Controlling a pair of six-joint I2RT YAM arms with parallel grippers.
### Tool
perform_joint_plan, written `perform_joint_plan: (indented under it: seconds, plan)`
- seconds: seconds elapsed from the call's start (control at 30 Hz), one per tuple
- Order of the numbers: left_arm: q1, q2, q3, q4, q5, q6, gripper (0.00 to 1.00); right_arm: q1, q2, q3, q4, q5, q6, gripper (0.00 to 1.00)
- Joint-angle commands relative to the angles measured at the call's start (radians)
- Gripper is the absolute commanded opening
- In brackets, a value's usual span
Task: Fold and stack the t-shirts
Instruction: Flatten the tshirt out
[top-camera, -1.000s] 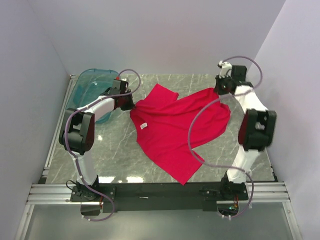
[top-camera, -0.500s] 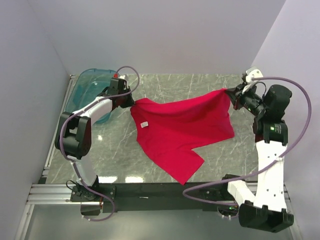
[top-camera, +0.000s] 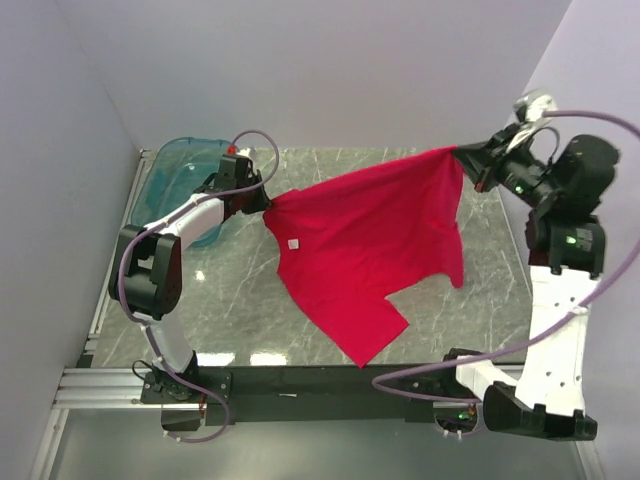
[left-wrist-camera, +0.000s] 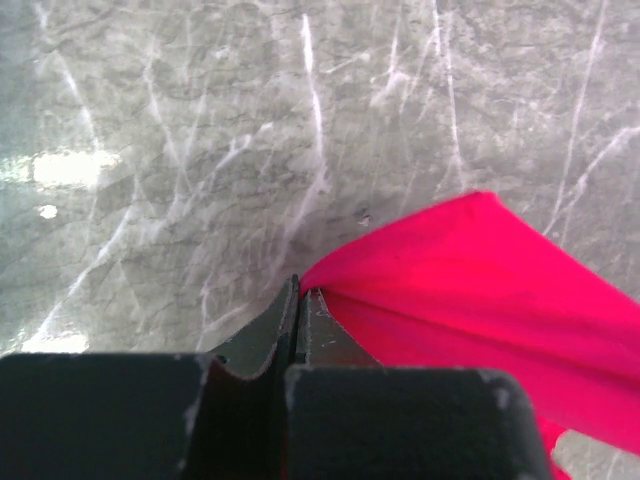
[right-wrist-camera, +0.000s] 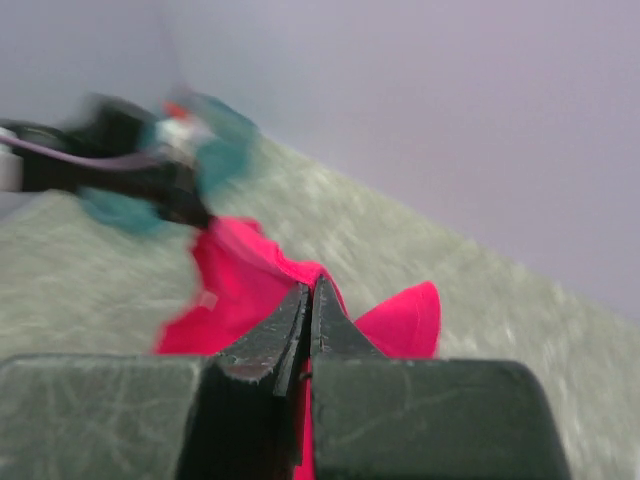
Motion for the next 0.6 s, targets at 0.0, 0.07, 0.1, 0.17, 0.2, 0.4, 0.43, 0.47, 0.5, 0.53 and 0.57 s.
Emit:
perform_joint_plan:
  seconds: [0.0, 0.07, 0.1, 0.17, 0.2, 0.4, 0.43, 0.47, 0.5, 0.53, 0.57]
  plan:
    - [0.003, -0.023, 0.012, 0.053, 0.004, -0.008, 0.0, 0.017, -0.002, 0.224, 0.035, -0.215, 0.116, 0.0]
    - [0.005, -0.069, -0.014, 0.079, 0.006, -0.008, 0.0, 0.034, 0.006, 0.295, 0.0, -0.29, 0.136, 0.0]
    - [0.005, -0.089, -0.028, 0.114, 0.007, -0.01, 0.0, 0.037, 0.008, 0.358, -0.014, -0.321, 0.145, 0.0]
    - [0.005, -0.159, -0.066, 0.151, 0.004, -0.014, 0.0, 0.04, 0.008, 0.422, -0.091, -0.312, 0.128, 0.0]
    - [0.006, -0.182, -0.075, 0.175, 0.0, -0.019, 0.0, 0.037, 0.003, 0.457, -0.136, -0.228, 0.119, 0.0]
    - [0.009, -0.253, -0.08, 0.16, -0.02, -0.013, 0.0, 0.039, -0.063, 0.224, -0.146, 0.24, 0.023, 0.0]
    - [0.013, -0.251, -0.079, 0.148, -0.023, -0.008, 0.0, 0.037, -0.08, 0.165, -0.098, 0.36, 0.003, 0.0]
    - [0.013, -0.25, -0.083, 0.145, -0.025, -0.007, 0.0, 0.039, -0.084, 0.107, -0.064, 0.428, -0.005, 0.0]
    - [0.013, -0.25, -0.088, 0.143, -0.026, -0.005, 0.0, 0.037, -0.086, -0.001, -0.033, 0.479, -0.019, 0.0]
    - [0.016, -0.245, -0.095, 0.142, -0.026, -0.005, 0.0, 0.037, -0.078, -0.052, 0.021, 0.525, -0.04, 0.0]
    - [0.016, -0.242, -0.108, 0.142, -0.025, -0.007, 0.0, 0.034, -0.068, -0.099, 0.044, 0.579, -0.047, 0.0]
